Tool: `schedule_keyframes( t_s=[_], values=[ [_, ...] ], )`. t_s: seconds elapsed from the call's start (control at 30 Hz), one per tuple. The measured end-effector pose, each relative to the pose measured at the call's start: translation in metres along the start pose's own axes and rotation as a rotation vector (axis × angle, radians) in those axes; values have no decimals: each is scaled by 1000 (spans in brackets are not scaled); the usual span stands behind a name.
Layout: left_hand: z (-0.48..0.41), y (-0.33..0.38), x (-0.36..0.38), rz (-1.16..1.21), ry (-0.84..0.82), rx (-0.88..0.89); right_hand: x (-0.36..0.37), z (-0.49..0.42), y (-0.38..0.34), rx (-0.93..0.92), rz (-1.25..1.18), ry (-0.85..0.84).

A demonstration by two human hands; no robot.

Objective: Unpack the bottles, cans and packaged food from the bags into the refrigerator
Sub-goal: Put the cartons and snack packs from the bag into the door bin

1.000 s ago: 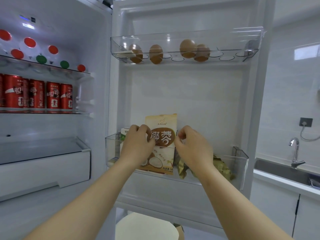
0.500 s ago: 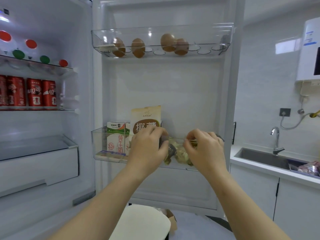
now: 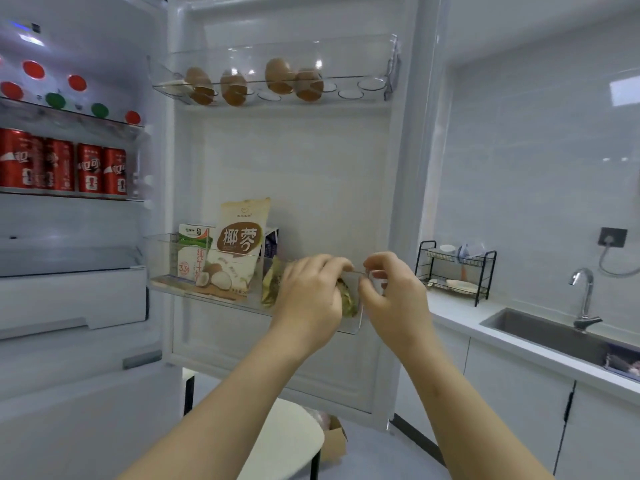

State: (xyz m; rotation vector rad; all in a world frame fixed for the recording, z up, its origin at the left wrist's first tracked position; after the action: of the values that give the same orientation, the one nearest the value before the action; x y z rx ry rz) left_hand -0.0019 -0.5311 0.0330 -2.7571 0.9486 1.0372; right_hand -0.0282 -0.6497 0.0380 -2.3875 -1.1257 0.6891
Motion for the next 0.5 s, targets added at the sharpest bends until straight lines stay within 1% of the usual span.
schedule_keyframes(
  t_s=[0.13,0.2,0.33,0.43,0.5],
  values=[
    [-2,14,2,-191,-82,-115,-9,6,12,52,-123,-53],
    [-1,18,-1,-256,-89,-173,-14,10,15,61,-146,-64],
    [12,19,-11,-267,10,-259,-25,14,18,38,-156,-13],
    [24,12,-27,-236,65,-303,-32,17,19,-32,-17,98],
    [34,5,-40,-188,69,-328,-34,18,19,-38,22,133]
  ],
)
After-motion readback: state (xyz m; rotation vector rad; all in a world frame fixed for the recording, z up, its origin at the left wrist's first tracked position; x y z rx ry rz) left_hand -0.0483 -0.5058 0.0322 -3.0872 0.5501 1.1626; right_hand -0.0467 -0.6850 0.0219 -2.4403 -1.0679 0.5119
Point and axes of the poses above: each hand's wrist, its own z-axis away from the middle knuckle, its own x-axis out of the palm, y = z × x, the point moved 4 cm from there along -z, towards the middle knuckle, and after that the axes turned 12 degrees about -z, right-handed, at the moved point
